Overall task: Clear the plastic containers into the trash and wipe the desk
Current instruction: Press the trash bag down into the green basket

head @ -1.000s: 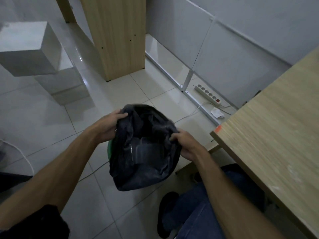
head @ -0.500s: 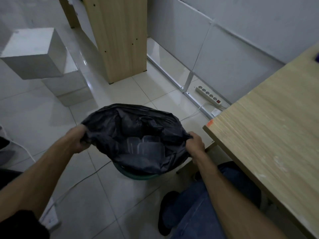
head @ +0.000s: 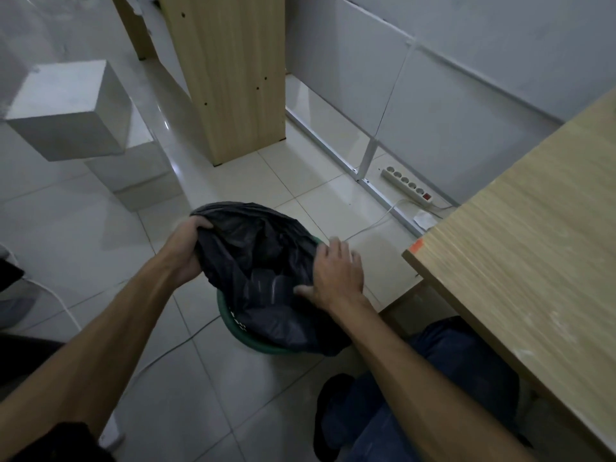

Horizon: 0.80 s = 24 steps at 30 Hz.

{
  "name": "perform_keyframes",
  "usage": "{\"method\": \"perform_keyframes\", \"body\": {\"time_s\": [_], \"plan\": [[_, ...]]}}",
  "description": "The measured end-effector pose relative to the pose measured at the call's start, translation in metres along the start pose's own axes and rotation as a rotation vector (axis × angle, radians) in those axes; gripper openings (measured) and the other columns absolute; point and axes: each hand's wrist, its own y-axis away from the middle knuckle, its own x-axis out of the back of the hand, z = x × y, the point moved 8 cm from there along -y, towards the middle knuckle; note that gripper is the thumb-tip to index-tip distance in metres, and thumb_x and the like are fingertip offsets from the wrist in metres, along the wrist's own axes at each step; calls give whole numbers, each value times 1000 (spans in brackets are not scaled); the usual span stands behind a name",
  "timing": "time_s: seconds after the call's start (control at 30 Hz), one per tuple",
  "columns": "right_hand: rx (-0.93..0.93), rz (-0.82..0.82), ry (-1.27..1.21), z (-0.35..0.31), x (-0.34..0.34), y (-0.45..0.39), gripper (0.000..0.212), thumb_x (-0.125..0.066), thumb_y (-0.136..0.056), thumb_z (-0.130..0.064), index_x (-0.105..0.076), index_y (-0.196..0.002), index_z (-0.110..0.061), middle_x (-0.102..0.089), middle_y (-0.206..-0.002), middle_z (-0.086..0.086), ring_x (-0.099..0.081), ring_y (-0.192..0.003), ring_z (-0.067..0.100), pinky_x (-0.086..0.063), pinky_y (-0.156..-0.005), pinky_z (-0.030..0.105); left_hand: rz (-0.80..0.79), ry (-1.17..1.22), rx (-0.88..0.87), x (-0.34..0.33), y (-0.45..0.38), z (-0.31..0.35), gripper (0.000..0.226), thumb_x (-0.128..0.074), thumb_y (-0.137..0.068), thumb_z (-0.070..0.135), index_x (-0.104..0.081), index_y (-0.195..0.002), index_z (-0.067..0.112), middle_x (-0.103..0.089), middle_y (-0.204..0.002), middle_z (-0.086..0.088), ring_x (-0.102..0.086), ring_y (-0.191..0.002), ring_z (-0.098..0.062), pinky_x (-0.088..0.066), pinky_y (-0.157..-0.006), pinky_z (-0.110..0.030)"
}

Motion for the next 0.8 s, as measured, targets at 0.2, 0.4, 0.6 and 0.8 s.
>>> {"method": "perform_keyframes", "body": {"time_s": [0.2,0.4,0.6,0.8], "plan": [[271,-27,-667,-70,27,-49,159,-87,-48,-75,10,-162,-21,-6,-171,11,1,-158,31,2,-126,55,-104,28,-45,-32,6,-5,42,-35,-92,8,-65,-121,2,-70,-126,-21,-63,-119,-39,-50,-106,-49],[240,-214,-765,-106,-31,-18,120,-82,-49,-82,-30,-148,-37,-55,-143,-5,-47,-137,23,-13,-124,58,-41,185,-21,-45,-17,-1,29,-33,-103,21,-54,-83,17,-69,-129,-8,-54,-129,-23,-30,-114,-47],[-52,-203,-836,-95,-73,-10,39,-62,-98,-26,-58,-131,-6,-65,-127,23,-59,-120,43,-50,-98,44,-17,221,80,-51,-33,-21,25,-35,-103,19,-52,-92,4,-68,-121,-17,-58,-112,-27,-41,-99,-45],[-214,-190,-979,-57,-54,-27,33,-53,-102,-22,-65,-128,-6,-65,-130,24,-59,-122,39,-45,-95,34,-447,-330,13,-30,-22,-60,90,-83,-78,30,-35,-154,23,-46,-152,11,-44,-137,-15,-33,-114,-40]]}}
